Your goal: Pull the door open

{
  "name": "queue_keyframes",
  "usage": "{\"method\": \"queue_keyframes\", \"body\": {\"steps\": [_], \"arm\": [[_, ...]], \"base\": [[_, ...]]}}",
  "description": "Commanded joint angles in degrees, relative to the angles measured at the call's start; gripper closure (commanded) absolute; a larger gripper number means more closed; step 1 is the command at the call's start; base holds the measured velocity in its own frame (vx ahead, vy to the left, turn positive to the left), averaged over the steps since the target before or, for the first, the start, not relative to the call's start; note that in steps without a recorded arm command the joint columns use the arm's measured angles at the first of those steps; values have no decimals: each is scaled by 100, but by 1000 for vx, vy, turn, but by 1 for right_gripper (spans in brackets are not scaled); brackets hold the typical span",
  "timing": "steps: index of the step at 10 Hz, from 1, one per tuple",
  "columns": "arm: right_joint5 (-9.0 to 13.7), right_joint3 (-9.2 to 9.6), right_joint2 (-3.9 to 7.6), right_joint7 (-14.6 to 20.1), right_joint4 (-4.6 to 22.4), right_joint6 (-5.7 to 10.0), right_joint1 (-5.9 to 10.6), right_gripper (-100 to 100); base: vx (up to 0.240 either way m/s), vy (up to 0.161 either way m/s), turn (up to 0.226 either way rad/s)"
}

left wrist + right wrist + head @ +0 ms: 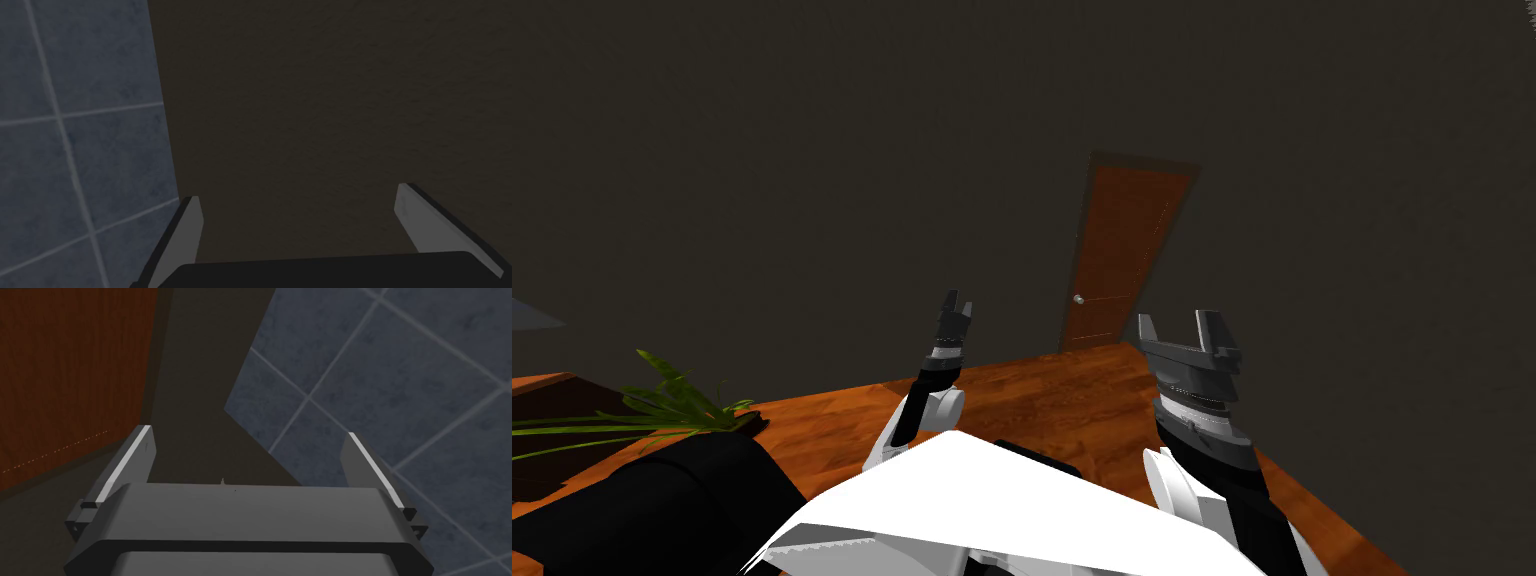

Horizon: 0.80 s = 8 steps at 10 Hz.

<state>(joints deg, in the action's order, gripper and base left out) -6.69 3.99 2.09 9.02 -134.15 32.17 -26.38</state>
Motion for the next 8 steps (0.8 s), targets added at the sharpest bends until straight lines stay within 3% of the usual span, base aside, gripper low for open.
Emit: {"method": "queue_keyframes", "body": {"steps": [1, 5, 8], "arm": [[-42, -46, 40, -176, 197, 70, 10, -100], [-123, -137, 109, -520, 583, 207, 30, -100], [-217, -241, 178, -917, 1027, 365, 53, -100]], "base": [[108, -23, 50], [165, -29, 49], [131, -21, 58]]}}
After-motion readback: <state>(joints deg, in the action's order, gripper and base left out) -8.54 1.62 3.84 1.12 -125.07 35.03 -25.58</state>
